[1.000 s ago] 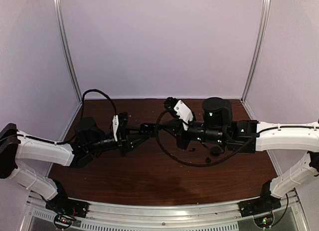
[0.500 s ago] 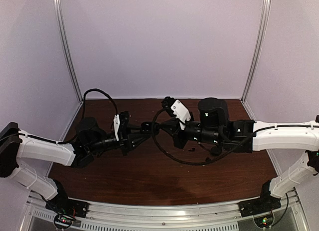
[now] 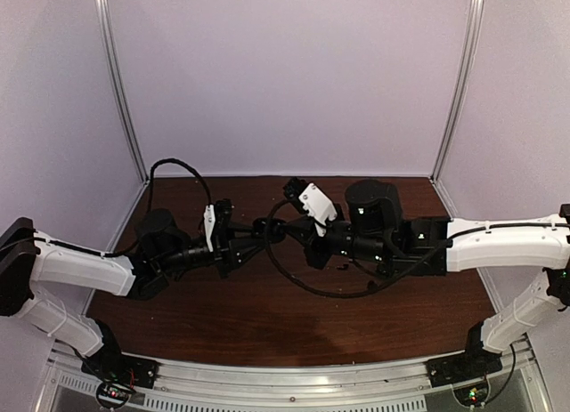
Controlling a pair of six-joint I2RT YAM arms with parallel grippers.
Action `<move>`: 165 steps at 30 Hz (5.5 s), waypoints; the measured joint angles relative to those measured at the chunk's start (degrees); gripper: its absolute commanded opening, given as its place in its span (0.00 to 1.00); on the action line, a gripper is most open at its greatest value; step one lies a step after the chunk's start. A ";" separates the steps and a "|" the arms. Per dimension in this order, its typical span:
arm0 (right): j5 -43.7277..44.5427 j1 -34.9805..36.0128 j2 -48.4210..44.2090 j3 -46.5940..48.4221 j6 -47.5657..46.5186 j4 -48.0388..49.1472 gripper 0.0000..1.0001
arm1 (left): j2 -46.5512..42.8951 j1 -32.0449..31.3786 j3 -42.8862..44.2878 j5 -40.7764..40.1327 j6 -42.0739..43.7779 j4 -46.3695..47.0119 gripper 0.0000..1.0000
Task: Insert the wireless bluetooth earbuds into the charging case
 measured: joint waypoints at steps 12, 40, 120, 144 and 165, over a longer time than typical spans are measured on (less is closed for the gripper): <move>4.55 2.05 1.66 1.05 -1.99 -1.57 0.10 | 0.26 0.00 0.00 -0.17 0.02 -0.04 0.00; -16.92 -4.28 -6.75 -2.29 -3.28 -0.04 0.21 | 0.35 0.00 0.96 4.74 1.09 0.00 0.00; -0.79 -20.61 10.64 -10.08 18.49 -33.35 0.26 | 4.35 1.38 -0.37 5.07 -4.13 7.30 0.00; 1.79 -22.01 11.54 -10.08 16.98 -32.04 0.21 | 4.02 1.38 -0.96 4.83 -4.13 7.32 0.00; 6.14 -22.27 12.26 -8.63 16.83 -34.99 0.05 | 4.02 1.81 -0.96 4.81 -4.15 7.32 0.00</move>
